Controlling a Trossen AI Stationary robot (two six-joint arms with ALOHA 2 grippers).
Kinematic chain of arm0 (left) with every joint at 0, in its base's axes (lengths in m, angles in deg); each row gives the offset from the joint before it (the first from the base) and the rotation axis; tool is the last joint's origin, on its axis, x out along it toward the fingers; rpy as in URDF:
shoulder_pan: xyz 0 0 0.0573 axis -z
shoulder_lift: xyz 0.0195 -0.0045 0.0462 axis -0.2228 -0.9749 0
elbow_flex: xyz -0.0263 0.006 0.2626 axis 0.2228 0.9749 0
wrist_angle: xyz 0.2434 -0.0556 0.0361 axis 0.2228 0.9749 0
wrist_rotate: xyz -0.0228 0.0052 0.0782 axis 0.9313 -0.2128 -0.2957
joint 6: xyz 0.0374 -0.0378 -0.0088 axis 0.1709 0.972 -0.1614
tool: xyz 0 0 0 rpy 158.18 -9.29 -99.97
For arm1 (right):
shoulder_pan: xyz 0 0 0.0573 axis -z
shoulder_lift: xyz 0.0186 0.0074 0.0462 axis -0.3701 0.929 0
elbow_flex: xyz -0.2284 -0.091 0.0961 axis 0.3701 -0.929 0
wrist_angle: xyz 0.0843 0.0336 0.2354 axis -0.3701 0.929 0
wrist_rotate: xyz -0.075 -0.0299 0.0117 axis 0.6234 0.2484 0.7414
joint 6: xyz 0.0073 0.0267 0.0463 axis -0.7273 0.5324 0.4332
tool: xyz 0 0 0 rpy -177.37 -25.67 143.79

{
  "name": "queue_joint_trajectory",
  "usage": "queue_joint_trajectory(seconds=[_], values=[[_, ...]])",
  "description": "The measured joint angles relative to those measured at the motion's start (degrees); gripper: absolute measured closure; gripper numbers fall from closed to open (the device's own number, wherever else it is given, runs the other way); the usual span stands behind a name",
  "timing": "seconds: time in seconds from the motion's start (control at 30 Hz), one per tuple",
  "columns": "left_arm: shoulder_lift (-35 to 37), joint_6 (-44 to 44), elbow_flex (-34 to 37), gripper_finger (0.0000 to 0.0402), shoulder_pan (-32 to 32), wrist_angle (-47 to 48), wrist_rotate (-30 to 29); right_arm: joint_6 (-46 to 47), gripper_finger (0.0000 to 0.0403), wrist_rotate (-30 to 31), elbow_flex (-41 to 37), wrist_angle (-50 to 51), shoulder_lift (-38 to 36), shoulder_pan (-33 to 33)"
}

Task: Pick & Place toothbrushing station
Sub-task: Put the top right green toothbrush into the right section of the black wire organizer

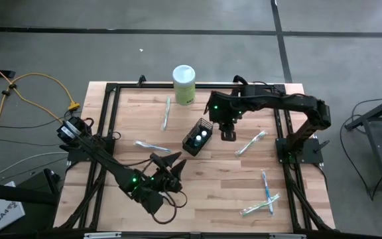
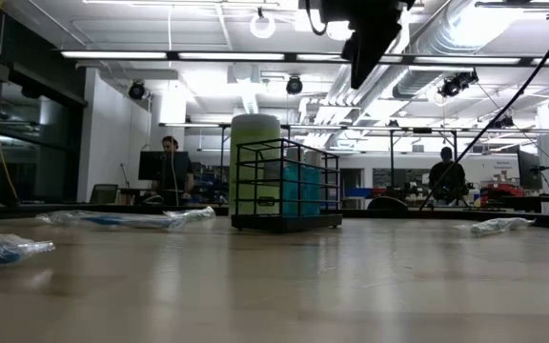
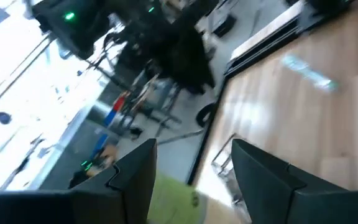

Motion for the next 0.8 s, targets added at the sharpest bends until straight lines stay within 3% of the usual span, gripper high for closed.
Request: queue_joint_trajectory(seconds=[0.1,0.23,0.37,0.43,0.57,0.63,0.8], values=[[0.0,2.5,-0.02,0.0201,0.28,0.12,-4.05,3.69,0.0284,-0.74,0.0,1.37,-0.09,0.76],[1.19,5.09,0.02,0.0201,0.0,0.56,0.94,4.05,0.0284,-4.94,0.0,1.71,-0.09,1.23],[4.66,14.41,0.0,0.0201,-3.12,6.88,2.91,5.06,0.0284,-7.43,0.0,0.91,-0.09,0.99],[7.1,20.92,0.0,0.0201,-5.03,14.14,8.82,5.69,0.0284,-6.41,-0.06,1.18,-0.4,0.76],[12.95,32.52,0.0,0.0201,-10.56,27.74,29.04,7.6,0.0284,-2.65,-1.8,0.91,-2.66,0.17],[14.97,35.51,0.0,0.0201,-13.66,31.91,35.98,9.07,0.0284,-1.13,-3.7,0.63,-4.44,0.12],[17.3,34.27,0.02,0.0201,-18.12,33.83,38.99,14.08,0.0284,1.74,-10.3,-2.3,-11.06,0.25]])
